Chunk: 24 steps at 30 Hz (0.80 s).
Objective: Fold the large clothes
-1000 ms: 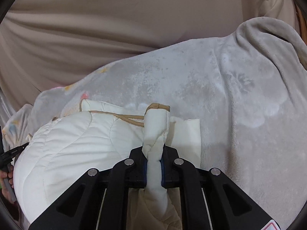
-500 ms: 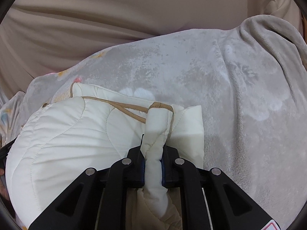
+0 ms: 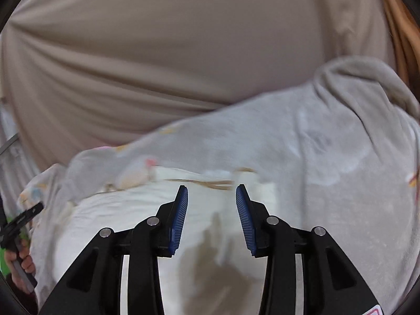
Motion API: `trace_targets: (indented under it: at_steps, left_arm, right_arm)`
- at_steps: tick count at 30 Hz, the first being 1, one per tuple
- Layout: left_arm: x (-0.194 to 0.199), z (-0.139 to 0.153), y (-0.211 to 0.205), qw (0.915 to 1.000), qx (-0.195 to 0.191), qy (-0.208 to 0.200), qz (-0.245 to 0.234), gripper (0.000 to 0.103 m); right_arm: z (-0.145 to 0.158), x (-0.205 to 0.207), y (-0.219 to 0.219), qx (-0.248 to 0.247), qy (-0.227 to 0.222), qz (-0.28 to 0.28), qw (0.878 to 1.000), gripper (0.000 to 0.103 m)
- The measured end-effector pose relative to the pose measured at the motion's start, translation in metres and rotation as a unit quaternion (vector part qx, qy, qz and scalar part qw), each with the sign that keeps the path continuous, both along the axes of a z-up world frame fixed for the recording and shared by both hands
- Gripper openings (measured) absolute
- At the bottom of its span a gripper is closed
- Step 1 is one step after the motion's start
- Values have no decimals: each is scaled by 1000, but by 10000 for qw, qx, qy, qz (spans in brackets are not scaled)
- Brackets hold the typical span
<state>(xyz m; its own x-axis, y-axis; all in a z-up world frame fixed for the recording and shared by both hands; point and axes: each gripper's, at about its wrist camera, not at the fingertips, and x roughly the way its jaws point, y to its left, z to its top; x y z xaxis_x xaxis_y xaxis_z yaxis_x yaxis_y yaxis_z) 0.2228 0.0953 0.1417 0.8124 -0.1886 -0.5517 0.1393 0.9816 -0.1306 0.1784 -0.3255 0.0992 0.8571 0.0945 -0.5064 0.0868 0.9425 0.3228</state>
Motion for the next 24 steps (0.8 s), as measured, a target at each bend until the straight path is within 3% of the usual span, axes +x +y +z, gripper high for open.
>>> trace_targets:
  at_steps: [2,5,7,9,12,24]
  left_arm:
    - [-11,5,-32,9991,36,27,-422,53]
    - [-13,-24,-86,9950,498,272,-819,53]
    - [-4,-55,-105,9931,662,549,-802,53]
    - [7,-76,-109,9924,720,744,-666,55]
    - [15,-85,-97,9935,852,647,-393,55]
    - [63,-78,-51,9909,1042,822,233,55]
  right_arm:
    - [10,1,49,-238,-2,539,9983,39]
    - [-3,11,124,-662,196,1289,9893,36]
    - [-21,18,157,-1000,345,1504,9830,30]
    - [-40,28,168,-1162,570,1534,9797,30]
    - [-51,31,155,-1426,593,1259,9799,29]
    - [-49,72,19,-750,1055,-128,9915,29]
